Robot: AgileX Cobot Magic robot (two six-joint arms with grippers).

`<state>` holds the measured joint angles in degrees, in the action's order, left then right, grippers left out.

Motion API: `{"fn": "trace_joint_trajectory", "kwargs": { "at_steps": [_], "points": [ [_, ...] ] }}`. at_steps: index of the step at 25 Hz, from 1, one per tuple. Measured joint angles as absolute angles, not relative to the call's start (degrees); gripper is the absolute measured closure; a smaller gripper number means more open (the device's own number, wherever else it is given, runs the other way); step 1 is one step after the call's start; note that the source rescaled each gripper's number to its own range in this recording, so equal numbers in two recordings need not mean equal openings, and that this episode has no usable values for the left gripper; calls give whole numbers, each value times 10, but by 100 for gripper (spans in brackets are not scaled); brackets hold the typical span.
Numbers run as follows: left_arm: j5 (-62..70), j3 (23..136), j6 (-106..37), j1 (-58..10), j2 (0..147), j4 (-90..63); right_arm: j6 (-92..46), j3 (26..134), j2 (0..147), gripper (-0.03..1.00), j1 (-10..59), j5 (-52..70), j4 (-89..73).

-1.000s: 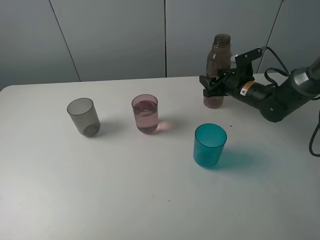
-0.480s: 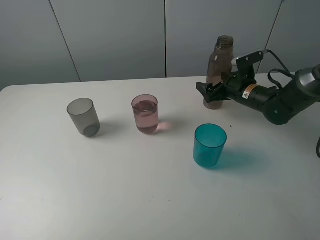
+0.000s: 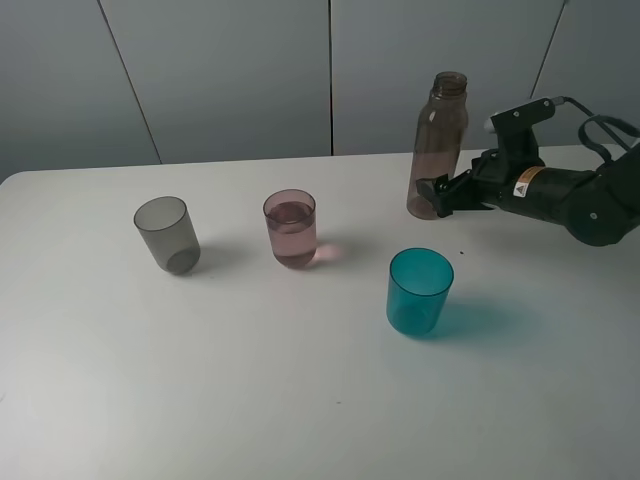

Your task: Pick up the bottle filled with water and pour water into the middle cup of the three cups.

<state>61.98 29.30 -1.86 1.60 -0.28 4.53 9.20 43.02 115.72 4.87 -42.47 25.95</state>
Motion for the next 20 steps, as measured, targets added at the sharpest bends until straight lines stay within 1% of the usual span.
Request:
{"fn": "trace_joint_trajectory", "kwargs": {
  "at_steps": [6, 10, 14, 18, 20],
  "points": [
    [620, 293, -16, 16, -3, 45, 99, 347, 1044, -3, 41, -397, 250],
    [620, 293, -17, 16, -3, 45, 157, 323, 925, -3, 40, -333, 255],
    [620, 293, -17, 16, -3, 45, 204, 322, 769, -3, 40, -204, 263],
    [620, 293, -17, 16, -3, 45, 213, 334, 604, -3, 40, 5, 224],
    [620, 293, -17, 16, -3, 45, 190, 354, 531, -3, 40, 104, 185]
  ]
}}
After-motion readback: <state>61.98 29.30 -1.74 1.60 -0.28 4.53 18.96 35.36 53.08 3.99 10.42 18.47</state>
